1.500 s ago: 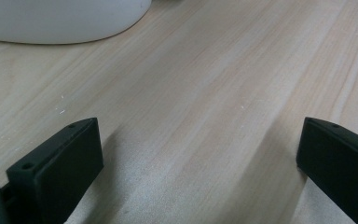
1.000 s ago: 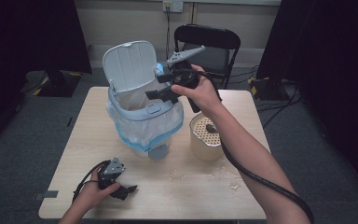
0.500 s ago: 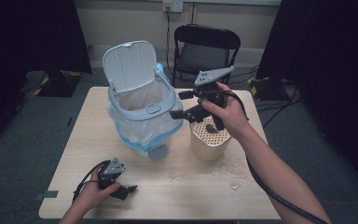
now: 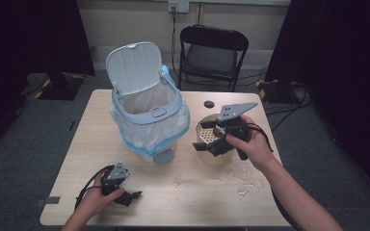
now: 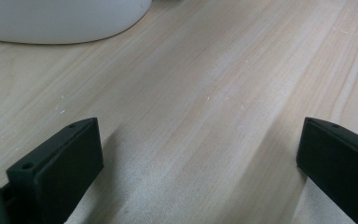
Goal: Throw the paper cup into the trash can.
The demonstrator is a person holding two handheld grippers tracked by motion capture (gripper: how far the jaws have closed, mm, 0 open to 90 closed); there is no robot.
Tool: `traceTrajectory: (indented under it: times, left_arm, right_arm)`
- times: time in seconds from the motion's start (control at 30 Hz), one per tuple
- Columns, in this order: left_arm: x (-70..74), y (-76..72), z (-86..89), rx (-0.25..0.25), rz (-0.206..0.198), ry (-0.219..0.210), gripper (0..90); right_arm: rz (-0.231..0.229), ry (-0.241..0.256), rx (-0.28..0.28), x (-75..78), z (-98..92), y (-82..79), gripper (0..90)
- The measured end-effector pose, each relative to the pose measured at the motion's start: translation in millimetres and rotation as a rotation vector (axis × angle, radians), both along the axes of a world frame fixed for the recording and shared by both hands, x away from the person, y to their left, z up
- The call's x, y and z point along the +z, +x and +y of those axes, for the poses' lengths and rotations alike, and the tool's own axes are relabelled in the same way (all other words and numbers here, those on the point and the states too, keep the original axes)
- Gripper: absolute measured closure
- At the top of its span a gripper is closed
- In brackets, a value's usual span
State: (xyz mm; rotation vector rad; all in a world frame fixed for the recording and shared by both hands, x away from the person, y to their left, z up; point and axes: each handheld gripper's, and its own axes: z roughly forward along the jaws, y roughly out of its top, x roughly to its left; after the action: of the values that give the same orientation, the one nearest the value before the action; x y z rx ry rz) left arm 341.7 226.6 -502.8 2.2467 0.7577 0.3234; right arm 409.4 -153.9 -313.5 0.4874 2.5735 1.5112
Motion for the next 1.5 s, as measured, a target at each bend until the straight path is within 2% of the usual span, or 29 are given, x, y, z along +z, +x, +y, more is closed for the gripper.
traceTrajectory:
  times: [0.13, 0.3, 0.4, 0.43, 0.5, 0.7, 0.73, 0.77, 0.8, 0.83, 0.9, 1.13, 1.23, 1.27, 1.33, 1.37, 1.43, 1.5]
  left_arm:
    - [0.0, 0.0, 0.0, 0.000, 0.000, -0.001, 0.0]
    - [0.2, 0.1, 0.3, -0.004, 0.000, 0.006, 0.0]
    - [0.2, 0.1, 0.3, -0.004, 0.000, 0.006, 0.0]
    - [0.2, 0.1, 0.3, -0.004, 0.000, 0.006, 0.0]
    - [0.2, 0.1, 0.3, -0.004, 0.000, 0.006, 0.0]
    - [0.2, 0.1, 0.3, -0.004, 0.000, 0.006, 0.0]
    - [0.2, 0.1, 0.3, -0.004, 0.000, 0.006, 0.0]
    - [0.2, 0.1, 0.3, -0.004, 0.000, 0.006, 0.0]
    - [0.2, 0.1, 0.3, -0.004, 0.000, 0.006, 0.0]
    - [0.2, 0.1, 0.3, -0.003, 0.000, 0.005, 0.0]
    - [0.2, 0.0, 0.2, -0.003, 0.000, 0.005, 0.0]
    - [0.2, 0.2, 0.4, -0.007, 0.003, 0.001, 0.0]
    - [0.2, 0.1, 0.4, -0.007, 0.003, 0.001, 0.0]
    - [0.2, 0.1, 0.4, -0.007, 0.003, 0.001, 0.0]
    - [0.2, 0.2, 0.5, -0.008, 0.003, 0.002, 0.0]
    - [0.2, 0.2, 0.5, -0.008, 0.003, 0.002, 0.0]
    - [0.2, 0.2, 0.4, -0.007, 0.003, 0.001, 0.0]
    - [0.1, 0.0, 0.2, -0.004, 0.003, -0.002, 0.0]
  right_arm:
    - [-0.015, -0.010, -0.001, -10.2, -2.9, -7.7, 16.6]
    - [-0.005, -0.028, 0.000, -23.3, -5.0, -13.7, 16.5]
    - [0.012, -0.031, 0.001, -39.0, -6.5, -19.2, 16.6]
    - [0.012, -0.031, 0.001, -39.0, -6.5, -19.2, 16.6]
    - [0.018, -0.037, 0.002, -48.3, -6.4, -21.8, 16.7]
    - [0.063, -0.033, 0.010, -78.1, -5.8, -29.1, 17.1]
    - [0.063, -0.033, 0.010, -78.1, -5.8, -29.1, 17.1]
    - [0.077, -0.029, 0.018, -84.8, -6.2, -30.8, 17.3]
    - [0.077, -0.029, 0.018, -84.8, -6.2, -30.8, 17.3]
    - [0.079, -0.036, 0.018, -92.6, -6.4, -33.1, 17.3]
    - [0.082, -0.038, 0.014, -97.8, -6.3, -34.5, 17.3]
    - [0.077, -0.075, 0.023, -117.7, -3.1, -39.8, 17.3]
    - [0.079, -0.102, 0.019, -134.1, -1.0, -41.0, 17.3]
    - [0.079, -0.102, 0.019, -134.1, -1.0, -41.0, 17.3]
    - [0.087, -0.100, 0.001, -147.2, -0.6, -41.2, 17.3]
    - [0.087, -0.100, 0.001, -147.2, -0.6, -41.2, 17.3]
    - [0.069, -0.150, 0.000, -158.7, 1.1, -43.2, 17.5]
    - [0.047, -0.174, 0.003, -165.0, 2.1, -43.9, 17.6]
